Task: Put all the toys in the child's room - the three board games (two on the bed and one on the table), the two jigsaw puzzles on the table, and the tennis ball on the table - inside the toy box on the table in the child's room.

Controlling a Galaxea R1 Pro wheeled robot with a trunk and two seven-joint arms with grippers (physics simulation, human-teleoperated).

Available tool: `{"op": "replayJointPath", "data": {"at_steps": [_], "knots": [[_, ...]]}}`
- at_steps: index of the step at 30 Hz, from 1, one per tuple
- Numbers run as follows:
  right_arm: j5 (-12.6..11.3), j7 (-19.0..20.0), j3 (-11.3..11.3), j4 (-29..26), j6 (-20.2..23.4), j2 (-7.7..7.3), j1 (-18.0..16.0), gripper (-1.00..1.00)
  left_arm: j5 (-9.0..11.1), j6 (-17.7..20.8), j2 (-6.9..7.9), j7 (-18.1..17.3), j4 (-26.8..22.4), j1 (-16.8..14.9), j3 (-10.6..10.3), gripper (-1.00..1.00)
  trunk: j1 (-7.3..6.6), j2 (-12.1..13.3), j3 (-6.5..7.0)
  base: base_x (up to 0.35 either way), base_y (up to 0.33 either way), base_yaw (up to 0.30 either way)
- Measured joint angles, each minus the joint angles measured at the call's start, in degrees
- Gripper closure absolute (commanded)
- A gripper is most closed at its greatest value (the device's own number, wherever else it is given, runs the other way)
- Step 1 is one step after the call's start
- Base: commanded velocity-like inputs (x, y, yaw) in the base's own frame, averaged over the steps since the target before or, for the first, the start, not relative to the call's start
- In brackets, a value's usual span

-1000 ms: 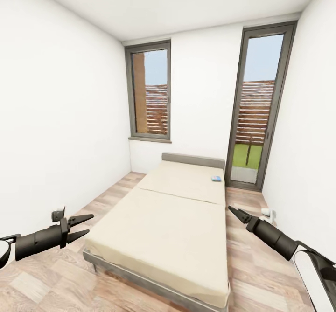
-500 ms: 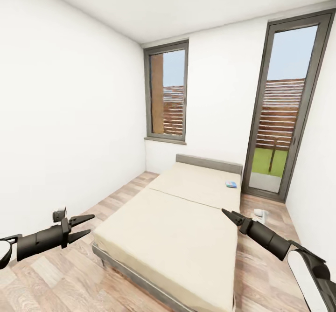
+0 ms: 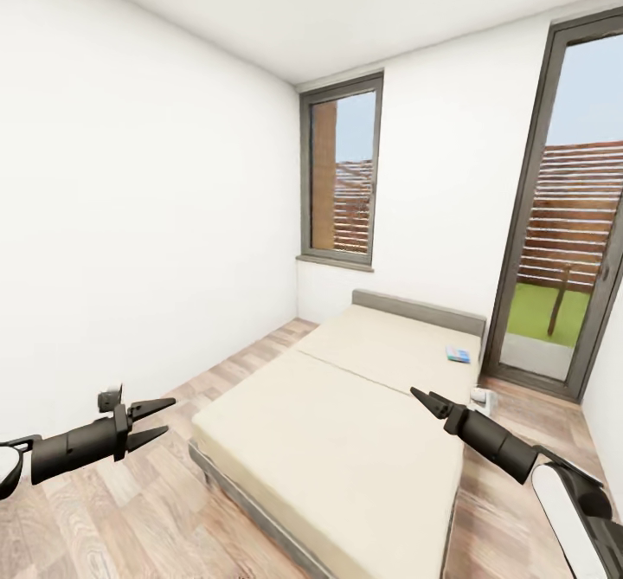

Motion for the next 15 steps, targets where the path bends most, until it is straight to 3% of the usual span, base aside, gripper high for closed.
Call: {"op": "replayJointPath", "data": {"at_steps": [10, 15], "knots": [[-0.09, -0.02, -0.09, 1.89, -0.27, -0.05, 0.01, -1.00, 0.00, 0.00, 0.00, -0.03, -0.07, 0.00, 0.02, -1.00, 0.00, 0.00, 0.20, 0.002, -0.299, 0.274], [-0.10, -0.07, -0.15, 2.81, -0.16, -0.07, 0.04, -1.00, -0.01, 0.02, -0.01, 0.04, -0.08, -0.02, 0.03, -1.00, 0.00, 0.00, 0.24, 0.000, -0.236, 0.123]]}}
